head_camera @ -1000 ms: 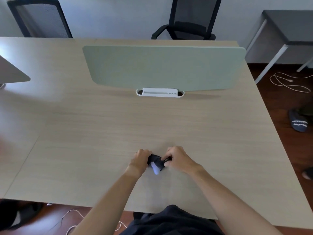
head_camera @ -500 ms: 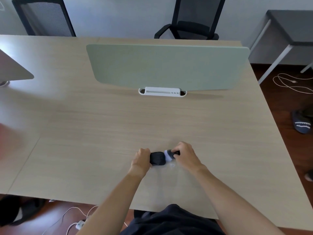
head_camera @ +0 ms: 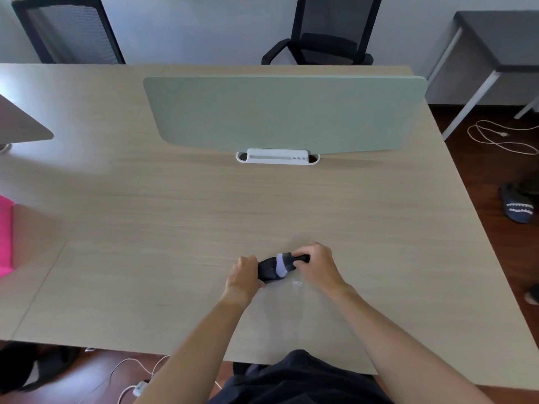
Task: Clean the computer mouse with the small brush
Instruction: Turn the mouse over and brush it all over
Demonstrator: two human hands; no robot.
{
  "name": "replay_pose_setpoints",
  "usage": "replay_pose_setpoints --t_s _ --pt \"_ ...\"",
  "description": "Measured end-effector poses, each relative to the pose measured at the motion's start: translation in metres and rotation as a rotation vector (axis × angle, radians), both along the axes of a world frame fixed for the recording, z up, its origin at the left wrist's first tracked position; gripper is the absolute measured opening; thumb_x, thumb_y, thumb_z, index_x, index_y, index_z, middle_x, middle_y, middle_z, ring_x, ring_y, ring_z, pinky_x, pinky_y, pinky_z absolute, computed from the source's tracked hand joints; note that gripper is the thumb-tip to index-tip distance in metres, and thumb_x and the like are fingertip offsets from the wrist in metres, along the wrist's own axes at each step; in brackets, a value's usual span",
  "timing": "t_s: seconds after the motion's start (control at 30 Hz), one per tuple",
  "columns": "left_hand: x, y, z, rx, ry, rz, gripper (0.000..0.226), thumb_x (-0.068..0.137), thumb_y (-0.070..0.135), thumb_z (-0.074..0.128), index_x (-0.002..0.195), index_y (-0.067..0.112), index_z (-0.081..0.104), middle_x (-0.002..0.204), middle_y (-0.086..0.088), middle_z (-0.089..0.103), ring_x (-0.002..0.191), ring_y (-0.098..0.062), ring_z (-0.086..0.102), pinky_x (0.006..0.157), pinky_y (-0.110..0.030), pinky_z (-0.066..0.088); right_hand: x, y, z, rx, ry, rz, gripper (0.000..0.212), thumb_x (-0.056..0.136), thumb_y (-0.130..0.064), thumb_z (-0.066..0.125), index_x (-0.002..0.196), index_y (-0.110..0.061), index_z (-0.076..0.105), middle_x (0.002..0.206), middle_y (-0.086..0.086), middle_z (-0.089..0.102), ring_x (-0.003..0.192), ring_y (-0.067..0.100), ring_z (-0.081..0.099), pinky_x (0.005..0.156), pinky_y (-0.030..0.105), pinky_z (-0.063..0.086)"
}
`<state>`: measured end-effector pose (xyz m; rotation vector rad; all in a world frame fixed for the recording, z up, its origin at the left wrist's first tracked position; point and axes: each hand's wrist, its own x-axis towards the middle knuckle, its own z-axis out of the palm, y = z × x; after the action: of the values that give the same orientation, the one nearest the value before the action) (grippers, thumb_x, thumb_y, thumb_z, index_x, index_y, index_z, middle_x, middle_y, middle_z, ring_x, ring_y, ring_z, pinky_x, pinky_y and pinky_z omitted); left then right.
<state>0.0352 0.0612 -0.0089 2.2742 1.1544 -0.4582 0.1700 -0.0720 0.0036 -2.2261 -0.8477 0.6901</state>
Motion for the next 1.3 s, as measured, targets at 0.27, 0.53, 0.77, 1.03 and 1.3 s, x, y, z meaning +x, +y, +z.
replay_pose_setpoints --t_s 0.27,0.53,0.77,1.03,1.3 --pt "-0.003 -0.002 -0.004 0.007 -0.052 0.024 0.026 0.073 0.015 0.076 0.092 0.003 0.063 0.095 -0.016 0.066 0.09 -0.034 0.064 0.061 -0.035 0.046 -0.01 0.018 0.0 -0.04 0.106 0.133 0.014 0.079 -0.005 0.058 0.082 -0.007 0.071 0.079 0.008 0.069 0.076 0.02 0.061 0.064 0.027 0.047" --pt "-0.01 -0.005 -0.001 0.123 0.026 -0.102 0.046 0.074 0.038 0.076 0.105 0.009 0.056 0.107 -0.009 0.06 0.097 -0.032 0.062 0.071 -0.037 0.048 -0.006 0.008 0.005 0.067 -0.054 0.085 0.015 0.081 -0.005 0.056 0.075 -0.009 0.069 0.076 0.003 0.058 0.074 0.016 0.053 0.064 0.019 0.041" --pt "-0.018 0.003 -0.004 0.022 -0.118 -0.205 0.057 0.079 0.008 0.063 0.13 0.026 0.044 0.11 -0.004 0.059 0.102 -0.028 0.059 0.076 -0.035 0.049 -0.017 0.002 -0.004 -0.009 -0.007 0.248 0.026 0.078 -0.003 0.063 0.097 -0.014 0.076 0.095 -0.001 0.068 0.085 0.014 0.06 0.071 0.014 0.043" --pt "-0.012 -0.001 0.003 0.053 -0.051 -0.111 0.046 0.072 0.016 0.075 0.109 0.011 0.05 0.104 -0.01 0.064 0.096 -0.035 0.061 0.071 -0.032 0.04 -0.007 -0.011 -0.001 0.049 -0.048 0.016 0.019 0.069 0.0 0.061 0.075 -0.012 0.074 0.074 -0.004 0.065 0.07 0.013 0.058 0.062 0.016 0.043" --pt "-0.008 0.0 0.01 0.019 -0.015 -0.066 0.053 0.068 0.02 0.083 0.108 0.006 0.052 0.106 -0.013 0.062 0.1 -0.035 0.061 0.074 -0.035 0.046 -0.014 0.009 -0.006 0.002 -0.017 0.09 0.022 0.076 0.004 0.059 0.082 -0.012 0.072 0.083 -0.004 0.06 0.081 0.015 0.055 0.073 0.028 0.047"
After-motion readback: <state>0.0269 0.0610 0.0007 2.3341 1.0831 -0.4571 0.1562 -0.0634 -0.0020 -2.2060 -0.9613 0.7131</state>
